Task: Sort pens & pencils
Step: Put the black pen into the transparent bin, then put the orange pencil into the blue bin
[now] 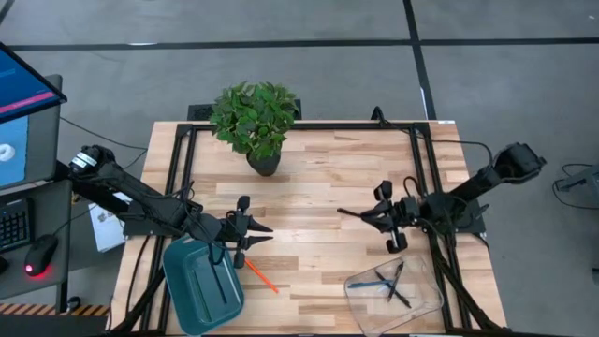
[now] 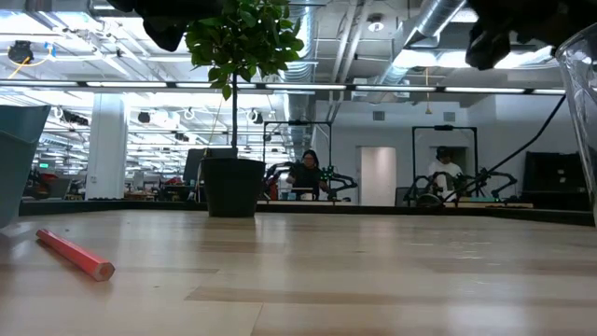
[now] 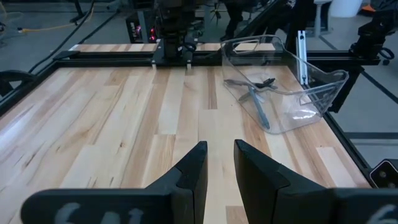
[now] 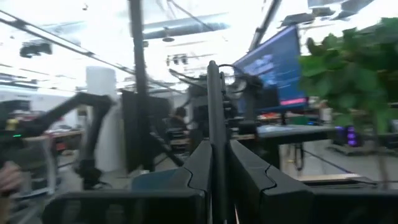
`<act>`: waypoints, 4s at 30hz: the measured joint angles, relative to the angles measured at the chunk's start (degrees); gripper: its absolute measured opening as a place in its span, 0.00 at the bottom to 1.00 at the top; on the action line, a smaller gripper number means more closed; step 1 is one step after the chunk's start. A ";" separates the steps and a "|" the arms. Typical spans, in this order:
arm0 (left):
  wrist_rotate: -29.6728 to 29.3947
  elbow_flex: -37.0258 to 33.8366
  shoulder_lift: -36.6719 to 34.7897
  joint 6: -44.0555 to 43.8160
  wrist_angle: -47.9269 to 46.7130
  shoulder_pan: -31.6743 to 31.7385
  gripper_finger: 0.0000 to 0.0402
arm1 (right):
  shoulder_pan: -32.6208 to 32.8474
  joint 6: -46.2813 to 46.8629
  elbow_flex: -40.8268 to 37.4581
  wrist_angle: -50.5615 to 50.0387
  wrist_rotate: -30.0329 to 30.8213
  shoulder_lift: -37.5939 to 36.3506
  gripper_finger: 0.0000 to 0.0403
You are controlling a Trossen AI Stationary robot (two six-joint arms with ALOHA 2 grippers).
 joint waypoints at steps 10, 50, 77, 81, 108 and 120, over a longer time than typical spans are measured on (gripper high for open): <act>0.01 0.00 0.00 -0.78 0.00 0.01 0.18 | 9.13 -0.02 0.00 0.00 0.05 0.00 0.15; -0.47 0.00 0.00 -3.48 0.35 0.01 0.18 | 41.76 9.84 2.54 -11.56 6.45 4.05 0.15; -0.47 0.00 0.00 -3.93 0.28 -0.01 0.18 | 56.34 34.66 2.56 -28.89 31.80 4.22 0.15; -0.48 0.00 0.00 -3.90 0.28 0.01 0.18 | 56.30 39.76 2.56 -28.89 31.87 4.22 0.18; -4.42 0.00 0.00 -2.84 0.26 0.00 0.18 | 44.43 19.94 2.51 -25.78 45.30 4.21 0.25; -0.42 0.00 0.00 -0.56 -1.61 0.01 0.18 | 19.76 16.97 4.36 -24.86 31.60 4.22 0.25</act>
